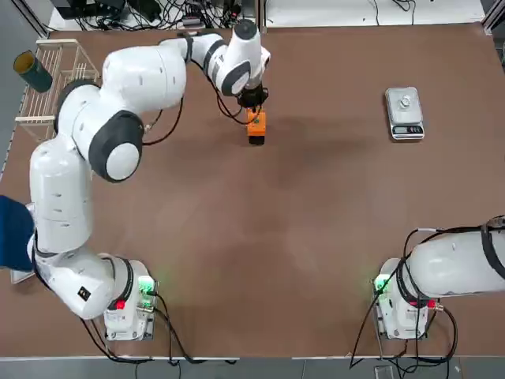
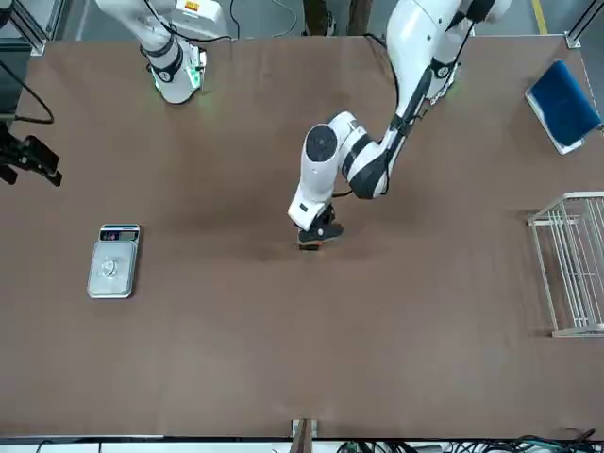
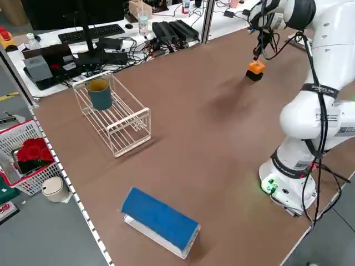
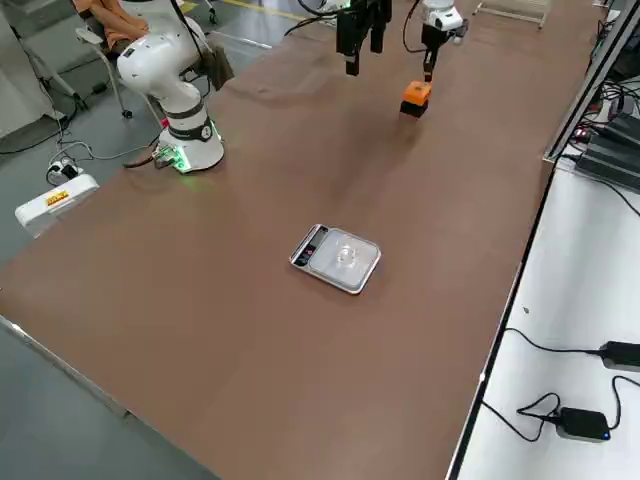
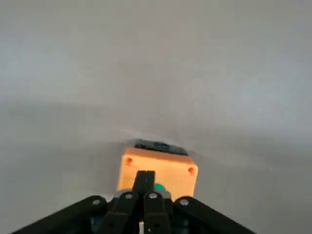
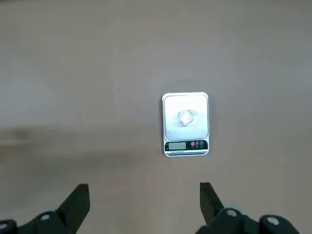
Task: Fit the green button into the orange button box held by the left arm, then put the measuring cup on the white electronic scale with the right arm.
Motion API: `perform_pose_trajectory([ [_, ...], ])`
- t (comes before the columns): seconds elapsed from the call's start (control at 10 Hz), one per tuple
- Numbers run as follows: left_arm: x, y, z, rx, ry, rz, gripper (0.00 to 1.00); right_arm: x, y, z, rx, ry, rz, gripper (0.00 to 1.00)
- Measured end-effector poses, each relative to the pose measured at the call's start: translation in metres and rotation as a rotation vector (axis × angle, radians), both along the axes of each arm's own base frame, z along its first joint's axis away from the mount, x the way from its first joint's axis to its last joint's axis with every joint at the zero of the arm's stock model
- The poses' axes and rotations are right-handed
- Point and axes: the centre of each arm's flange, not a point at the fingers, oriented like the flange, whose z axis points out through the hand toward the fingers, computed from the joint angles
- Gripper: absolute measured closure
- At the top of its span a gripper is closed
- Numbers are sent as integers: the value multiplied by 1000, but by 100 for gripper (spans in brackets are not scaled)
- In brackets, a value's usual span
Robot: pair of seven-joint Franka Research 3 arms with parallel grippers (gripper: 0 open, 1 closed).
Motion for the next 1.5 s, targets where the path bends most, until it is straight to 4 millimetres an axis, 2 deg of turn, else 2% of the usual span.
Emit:
perform_pose_trajectory([
  [0.2,18,27,46,3,-9,53,89,0,0,0,0,1,-1,0],
  [0.6,46,102,122,35,13,182,34,0,0,0,0,0,-1,0],
  [0.8,60,164,179,30,14,221,4,0,0,-1,0,2,-1,0],
  [0.9,65,204,207,36,20,205,0,0,0,-3,0,5,-1,0],
  [1.0,69,245,228,49,26,193,0,1,0,-4,0,8,-2,0],
  [1.1,72,281,243,62,34,159,0,1,0,-5,1,10,-10,0],
  [1.4,75,383,270,31,76,-44,0,1,3,-7,2,13,-31,0],
  [1.5,73,406,278,19,73,-79,0,1,3,-7,2,13,-31,0],
])
